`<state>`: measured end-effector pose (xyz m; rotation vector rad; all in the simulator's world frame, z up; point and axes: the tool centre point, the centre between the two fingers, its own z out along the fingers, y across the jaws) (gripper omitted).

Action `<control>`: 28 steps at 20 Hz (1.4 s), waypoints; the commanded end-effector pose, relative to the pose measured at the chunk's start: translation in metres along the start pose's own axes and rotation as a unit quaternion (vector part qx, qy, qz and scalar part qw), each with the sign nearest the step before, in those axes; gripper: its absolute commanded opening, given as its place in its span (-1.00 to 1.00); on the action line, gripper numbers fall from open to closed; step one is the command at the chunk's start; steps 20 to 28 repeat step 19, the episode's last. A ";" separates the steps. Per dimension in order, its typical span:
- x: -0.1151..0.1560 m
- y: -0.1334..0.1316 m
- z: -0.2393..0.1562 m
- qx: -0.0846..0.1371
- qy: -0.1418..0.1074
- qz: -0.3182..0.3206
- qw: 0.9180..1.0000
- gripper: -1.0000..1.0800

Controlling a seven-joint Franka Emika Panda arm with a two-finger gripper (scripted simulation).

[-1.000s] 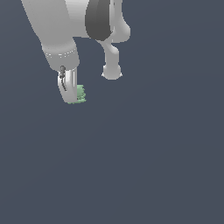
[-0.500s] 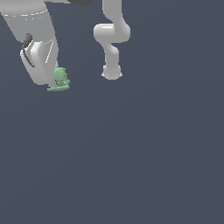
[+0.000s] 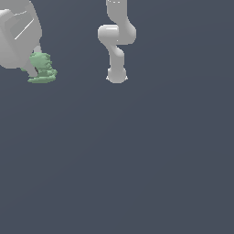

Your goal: Pick up the object and move it to a goal position.

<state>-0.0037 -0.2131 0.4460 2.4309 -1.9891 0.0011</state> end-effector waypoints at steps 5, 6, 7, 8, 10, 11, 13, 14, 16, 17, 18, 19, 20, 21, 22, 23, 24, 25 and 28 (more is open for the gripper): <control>0.014 -0.003 -0.025 0.000 0.000 0.000 1.000 -1.00; 0.015 -0.004 -0.027 0.000 0.000 0.000 1.000 -1.00; 0.017 -0.004 -0.030 0.000 0.000 0.000 1.000 -1.00; 0.018 -0.005 -0.032 0.000 0.000 0.000 1.000 -1.00; 0.020 -0.005 -0.035 0.000 0.000 0.000 1.000 -1.00; 0.021 -0.006 -0.037 0.000 0.000 0.000 1.000 -1.00; 0.022 -0.006 -0.039 0.000 0.000 0.000 1.000 -1.00; 0.023 -0.006 -0.040 0.000 0.000 0.000 1.000 -1.00; 0.024 -0.006 -0.041 0.000 0.000 0.000 1.000 -1.00; 0.024 -0.006 -0.042 0.000 0.000 0.000 1.000 -1.00; 0.024 -0.006 -0.042 0.000 0.000 0.000 1.000 -1.00; 0.024 -0.007 -0.042 0.000 0.000 0.000 1.000 -1.00; 0.024 -0.007 -0.042 0.000 0.000 0.000 1.000 -1.00; 0.024 -0.007 -0.042 0.000 0.000 0.000 1.000 -1.00; 0.024 -0.007 -0.042 0.000 0.000 0.000 1.000 -1.00; 0.024 -0.007 -0.042 0.000 0.000 0.000 1.000 -1.00; 0.024 -0.007 -0.042 0.000 0.000 0.000 1.000 -1.00; 0.024 -0.007 -0.042 0.000 0.000 0.000 1.000 -1.00; 0.024 -0.007 -0.042 0.000 0.000 0.000 1.000 -1.00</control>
